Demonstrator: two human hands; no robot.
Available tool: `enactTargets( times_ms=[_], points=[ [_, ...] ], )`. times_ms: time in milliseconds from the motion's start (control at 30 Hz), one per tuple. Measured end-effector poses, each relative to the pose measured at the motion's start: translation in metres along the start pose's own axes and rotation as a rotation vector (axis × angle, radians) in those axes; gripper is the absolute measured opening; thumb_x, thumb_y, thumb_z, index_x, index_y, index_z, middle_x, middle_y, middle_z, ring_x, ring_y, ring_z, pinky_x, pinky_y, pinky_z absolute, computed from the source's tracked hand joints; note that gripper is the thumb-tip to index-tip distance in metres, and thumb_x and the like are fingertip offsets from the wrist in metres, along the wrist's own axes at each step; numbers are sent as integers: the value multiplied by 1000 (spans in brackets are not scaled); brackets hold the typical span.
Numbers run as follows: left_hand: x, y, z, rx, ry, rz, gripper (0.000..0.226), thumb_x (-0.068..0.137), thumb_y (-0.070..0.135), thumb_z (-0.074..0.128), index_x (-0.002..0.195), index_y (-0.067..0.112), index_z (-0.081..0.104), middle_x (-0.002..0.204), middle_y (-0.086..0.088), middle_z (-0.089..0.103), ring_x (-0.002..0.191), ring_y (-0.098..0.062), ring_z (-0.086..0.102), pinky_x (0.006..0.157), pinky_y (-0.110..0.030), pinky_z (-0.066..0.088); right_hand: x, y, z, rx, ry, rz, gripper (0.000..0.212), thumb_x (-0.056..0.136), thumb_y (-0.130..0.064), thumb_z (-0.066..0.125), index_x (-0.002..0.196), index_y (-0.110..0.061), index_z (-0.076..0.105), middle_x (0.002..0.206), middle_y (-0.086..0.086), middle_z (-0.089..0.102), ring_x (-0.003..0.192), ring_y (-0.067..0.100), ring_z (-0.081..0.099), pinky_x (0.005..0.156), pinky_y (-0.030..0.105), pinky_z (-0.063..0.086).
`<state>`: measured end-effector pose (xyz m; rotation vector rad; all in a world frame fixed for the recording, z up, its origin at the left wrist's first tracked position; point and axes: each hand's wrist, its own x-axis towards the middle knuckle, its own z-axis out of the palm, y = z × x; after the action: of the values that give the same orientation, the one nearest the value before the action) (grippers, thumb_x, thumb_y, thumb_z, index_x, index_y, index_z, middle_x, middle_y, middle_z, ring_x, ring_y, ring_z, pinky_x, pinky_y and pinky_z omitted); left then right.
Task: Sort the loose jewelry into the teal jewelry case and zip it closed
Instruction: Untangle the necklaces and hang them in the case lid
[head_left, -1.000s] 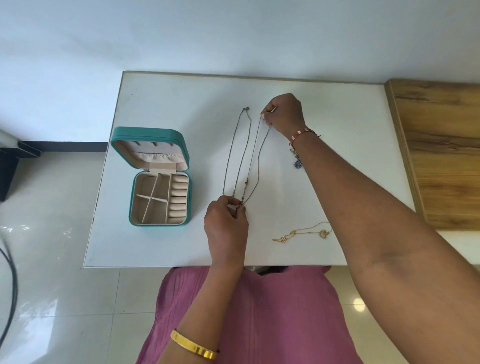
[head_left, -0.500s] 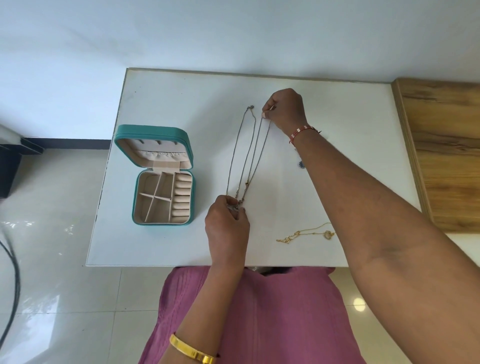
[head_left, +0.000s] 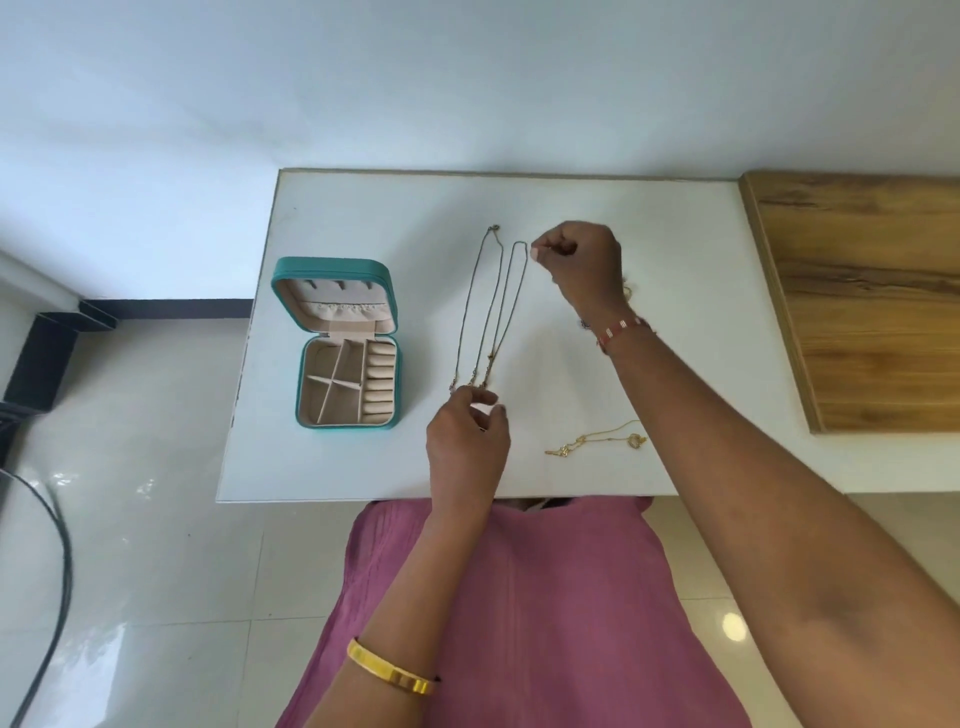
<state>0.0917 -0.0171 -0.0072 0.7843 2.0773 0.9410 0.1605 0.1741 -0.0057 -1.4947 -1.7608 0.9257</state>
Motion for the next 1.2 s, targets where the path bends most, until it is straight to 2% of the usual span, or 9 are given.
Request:
enactTargets(
  times_ms=[100, 167, 367, 533, 667, 900, 1033, 1133, 1200],
  points=[
    [-14, 9, -4, -66, -90, 3, 7, 87, 15, 56, 88, 17, 62, 62, 2, 59, 70, -21, 65, 67, -25, 46, -43, -3, -18, 64, -31, 38, 6, 78, -3, 66, 79, 2, 70, 68, -3, 62, 55, -5, 55, 65, 29, 52],
    [-21, 12, -6, -105, -151, -10, 9, 87, 14, 55, 83, 20, 60, 61, 1, 60, 63, -16, 63, 72, -28, 50, -70, 0, -29, 78, -47, 68, 5, 79, -3, 66, 80, 1, 70, 67, -6, 61, 53, -7, 54, 66, 29, 51],
    [-31, 11, -4, -215, -233, -145, 8, 87, 10, 54, 85, 13, 62, 66, -3, 59, 57, -13, 60, 73, -35, 55, -143, 22, -50, -75, -196, 147, 9, 81, -3, 66, 87, -4, 72, 76, -1, 62, 65, 7, 54, 59, 5, 40],
    [-31, 12, -1, -228, -243, -194, 8, 88, 11, 55, 91, 8, 62, 67, -3, 60, 57, -13, 59, 59, -23, 51, -167, 41, -53, -404, -388, 12, 18, 84, -7, 63, 100, -8, 70, 99, 11, 56, 93, 19, 53, 78, 23, 40],
    [-32, 14, 2, -224, -257, -208, 7, 88, 12, 55, 91, 9, 62, 67, -3, 60, 57, -13, 59, 58, -23, 49, -166, 40, -54, -579, -424, -108, 11, 87, -8, 57, 94, -4, 66, 100, 12, 54, 100, 26, 51, 76, 35, 46],
    [-33, 9, 10, -214, -265, -234, 7, 88, 12, 55, 87, 12, 62, 68, -2, 60, 58, -13, 58, 58, -23, 49, -166, 32, -45, -902, -506, -273, 28, 85, 8, 39, 107, -1, 53, 113, 16, 51, 106, 33, 48, 78, 37, 38],
    [-34, 12, 12, -104, -269, -102, 23, 89, 9, 50, 107, 8, 64, 89, 2, 66, 81, -16, 60, 77, -30, 50, -159, 33, -50, -620, -466, -72, 12, 91, -4, 44, 97, -9, 54, 103, 9, 54, 97, 27, 50, 77, 31, 35],
    [-34, 17, 8, -16, -296, 31, 36, 92, 4, 44, 125, 9, 56, 120, 1, 60, 114, -13, 54, 90, -18, 37, -156, 14, -54, -171, -408, 91, 10, 93, -5, 44, 86, -11, 48, 87, 6, 55, 81, 19, 51, 65, 21, 37],
    [-34, 23, 6, -46, -333, 71, 39, 91, 0, 41, 126, 10, 54, 120, -1, 61, 113, -13, 55, 91, -18, 37, -156, -4, -58, -16, -376, 110, 10, 94, -6, 44, 86, -11, 47, 81, 3, 56, 75, 15, 51, 62, 15, 38]
  ],
)
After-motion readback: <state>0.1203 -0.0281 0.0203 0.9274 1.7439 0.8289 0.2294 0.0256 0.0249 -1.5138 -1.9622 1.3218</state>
